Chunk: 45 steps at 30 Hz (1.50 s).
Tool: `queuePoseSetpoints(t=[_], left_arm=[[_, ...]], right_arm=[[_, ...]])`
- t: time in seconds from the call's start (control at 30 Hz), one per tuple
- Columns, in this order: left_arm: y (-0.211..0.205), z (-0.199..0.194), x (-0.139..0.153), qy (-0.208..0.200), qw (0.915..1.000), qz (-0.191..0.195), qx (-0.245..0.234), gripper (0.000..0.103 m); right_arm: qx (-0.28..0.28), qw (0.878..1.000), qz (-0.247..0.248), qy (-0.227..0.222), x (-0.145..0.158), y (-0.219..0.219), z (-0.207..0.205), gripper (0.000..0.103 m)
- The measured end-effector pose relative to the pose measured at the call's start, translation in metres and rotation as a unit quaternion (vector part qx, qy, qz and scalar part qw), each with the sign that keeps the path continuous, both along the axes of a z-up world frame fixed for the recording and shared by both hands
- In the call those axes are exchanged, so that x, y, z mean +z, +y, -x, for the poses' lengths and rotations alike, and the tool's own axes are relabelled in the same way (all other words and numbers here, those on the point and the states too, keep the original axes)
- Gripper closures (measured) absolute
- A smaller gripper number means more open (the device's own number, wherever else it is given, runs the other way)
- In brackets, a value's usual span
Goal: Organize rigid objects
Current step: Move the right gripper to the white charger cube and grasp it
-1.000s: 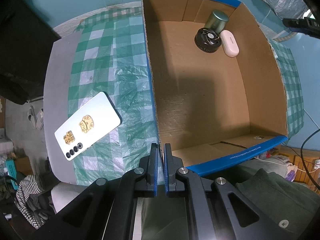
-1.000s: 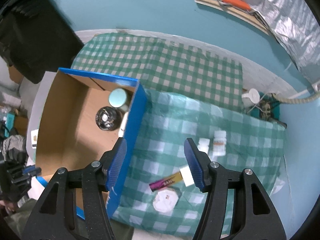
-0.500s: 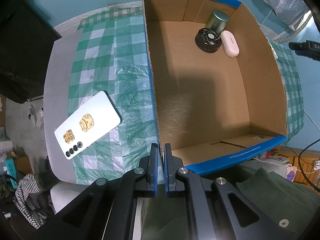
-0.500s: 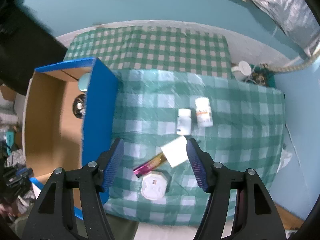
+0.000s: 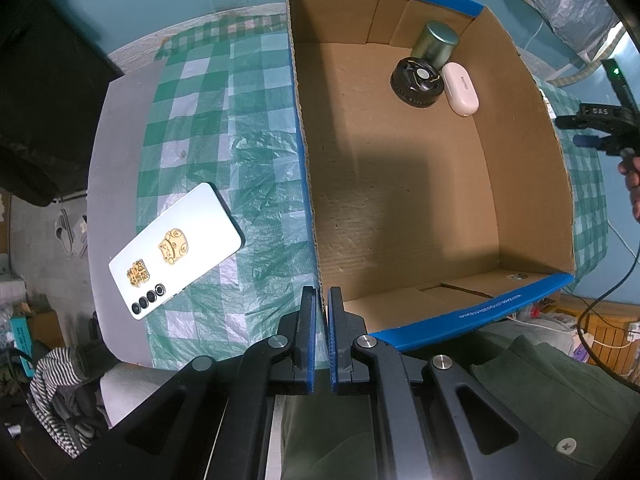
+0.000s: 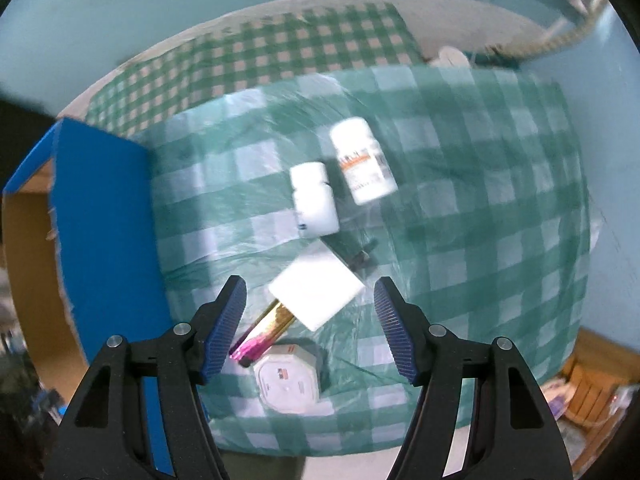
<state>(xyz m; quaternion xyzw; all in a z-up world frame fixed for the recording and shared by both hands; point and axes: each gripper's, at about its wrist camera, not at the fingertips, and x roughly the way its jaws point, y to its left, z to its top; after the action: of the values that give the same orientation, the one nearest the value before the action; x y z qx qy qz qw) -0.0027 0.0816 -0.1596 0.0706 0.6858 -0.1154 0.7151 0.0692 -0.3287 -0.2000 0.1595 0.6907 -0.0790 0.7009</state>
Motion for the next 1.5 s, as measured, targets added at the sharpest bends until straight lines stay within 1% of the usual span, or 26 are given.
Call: queuePoseSetpoints(t=[0.1,0.2,0.47,0.6,0.67,0.87,0.93,1.03,1.2,1.3,1.4,1.5], left_arm=[[0.000,-0.001,0.001,0.000,1.0000,0.000,0.001,0.098],[0.000,-0.001,0.000,0.001,1.0000,0.000,0.001,0.098],[0.001,-0.002,0.001,0.000,1.0000,0.000,0.003,0.098],[0.001,-0.002,0.001,0.001,1.0000,0.001,0.004,0.098],[0.001,-0.002,0.001,0.001,1.0000,0.001,0.004,0.098],[0.001,-0.002,0.001,0.002,1.0000,0.001,0.004,0.098],[0.001,-0.002,0.001,0.001,1.0000,0.001,0.004,0.098],[0.001,-0.002,0.001,0.001,1.0000,0.001,0.005,0.098],[0.001,-0.002,0.000,0.002,1.0000,0.000,0.004,0.098],[0.001,-0.001,0.000,0.002,1.0000,0.000,0.004,0.098],[0.001,-0.001,-0.002,0.002,1.0000,-0.001,0.003,0.098],[0.001,-0.001,-0.002,0.002,1.0000,-0.001,0.003,0.098]], right_arm=[[-0.036,0.999,-0.013,0.012,-0.014,-0.007,0.002,0.036],[-0.060,0.998,-0.021,0.018,-0.023,-0.012,0.004,0.036],[-0.089,0.995,-0.023,0.028,-0.040,-0.011,0.002,0.036],[-0.082,0.996,-0.016,0.031,-0.042,-0.006,0.003,0.036],[-0.073,0.997,-0.012,0.028,-0.041,-0.006,0.003,0.039],[-0.005,0.999,0.020,0.032,-0.037,-0.005,0.006,0.045],[0.016,0.999,0.028,0.031,-0.037,-0.007,0.008,0.050],[0.039,0.998,0.036,0.030,-0.037,-0.010,0.011,0.051],[0.024,0.999,0.029,0.031,-0.041,-0.015,0.018,0.051],[0.016,0.999,0.027,0.019,-0.042,-0.013,0.020,0.051],[0.025,0.999,0.032,0.023,-0.046,-0.011,0.025,0.051],[0.029,0.999,0.035,0.016,-0.048,-0.011,0.026,0.052]])
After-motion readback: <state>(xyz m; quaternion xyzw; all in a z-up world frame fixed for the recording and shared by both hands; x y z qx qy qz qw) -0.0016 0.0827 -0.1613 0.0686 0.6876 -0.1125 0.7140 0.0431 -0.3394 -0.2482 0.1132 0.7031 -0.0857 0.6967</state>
